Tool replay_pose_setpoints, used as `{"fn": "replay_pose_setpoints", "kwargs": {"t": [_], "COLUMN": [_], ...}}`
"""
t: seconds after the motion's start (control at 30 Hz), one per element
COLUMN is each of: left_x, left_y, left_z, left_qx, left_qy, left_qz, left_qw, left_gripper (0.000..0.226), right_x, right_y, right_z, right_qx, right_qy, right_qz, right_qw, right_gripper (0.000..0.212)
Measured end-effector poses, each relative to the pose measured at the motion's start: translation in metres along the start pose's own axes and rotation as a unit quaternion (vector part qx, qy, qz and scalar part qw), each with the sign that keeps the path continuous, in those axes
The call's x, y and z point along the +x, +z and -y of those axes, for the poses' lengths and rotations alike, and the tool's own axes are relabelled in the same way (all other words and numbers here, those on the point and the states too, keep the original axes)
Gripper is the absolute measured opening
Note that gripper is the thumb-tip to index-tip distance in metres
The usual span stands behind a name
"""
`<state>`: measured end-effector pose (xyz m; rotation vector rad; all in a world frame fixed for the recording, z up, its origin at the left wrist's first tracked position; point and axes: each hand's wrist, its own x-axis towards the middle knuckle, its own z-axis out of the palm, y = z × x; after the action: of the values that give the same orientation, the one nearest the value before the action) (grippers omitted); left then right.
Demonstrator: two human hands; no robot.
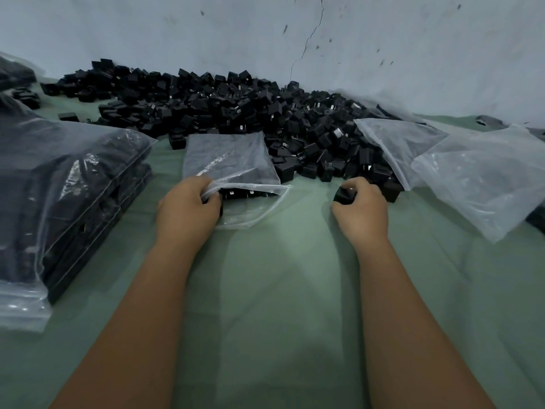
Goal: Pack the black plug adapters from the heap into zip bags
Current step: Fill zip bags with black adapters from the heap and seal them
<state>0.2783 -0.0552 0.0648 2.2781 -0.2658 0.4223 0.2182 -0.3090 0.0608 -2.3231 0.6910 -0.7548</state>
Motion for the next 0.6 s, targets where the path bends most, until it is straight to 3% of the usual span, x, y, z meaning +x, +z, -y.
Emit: {"fn": "replay_pose_setpoints", "kwargs": {"t": [0.23,0.33,0.4,0.47,0.53,0.6], "left_x": [0.003,0.003,0.003,0.002,0.001,-0.001], "left_y": [0.001,-0.001,-0.003,-0.003,-0.005,-0.007], "left_z": [0.004,0.003,0.001,-0.002,-0.005,-0.008], "left_qx": [-0.047,-0.074,-0.082,-0.086,-0.103,-0.138], "left_qy": [0.001,-0.018,-0.031,-0.039,-0.048,-0.061], "left_qz": [0.0,0.002,0.003,0.005,0.014,0.021], "left_qw": [0.999,0.997,0.996,0.996,0.993,0.988], "left_gripper": [0.016,0.02,0.018,0.016,0.015,0.018], "right_x": [-0.001,-0.004,-0.011,-0.026,-0.046,-0.064], "right_y": [0.004,0.0,-0.003,0.001,0.011,0.021], "right_z": [0.004,0.018,0.037,0.058,0.078,0.092], "right_qx": [0.041,0.108,0.155,0.159,0.143,0.087], "right_qy": [-0.001,-0.021,-0.076,-0.177,-0.273,-0.357], "right_qz": [0.019,-0.069,-0.168,-0.221,-0.186,-0.103], "right_qw": [0.999,0.992,0.971,0.946,0.933,0.924], "right_gripper": [0.044,0.035,0.038,0.039,0.035,0.031]}}
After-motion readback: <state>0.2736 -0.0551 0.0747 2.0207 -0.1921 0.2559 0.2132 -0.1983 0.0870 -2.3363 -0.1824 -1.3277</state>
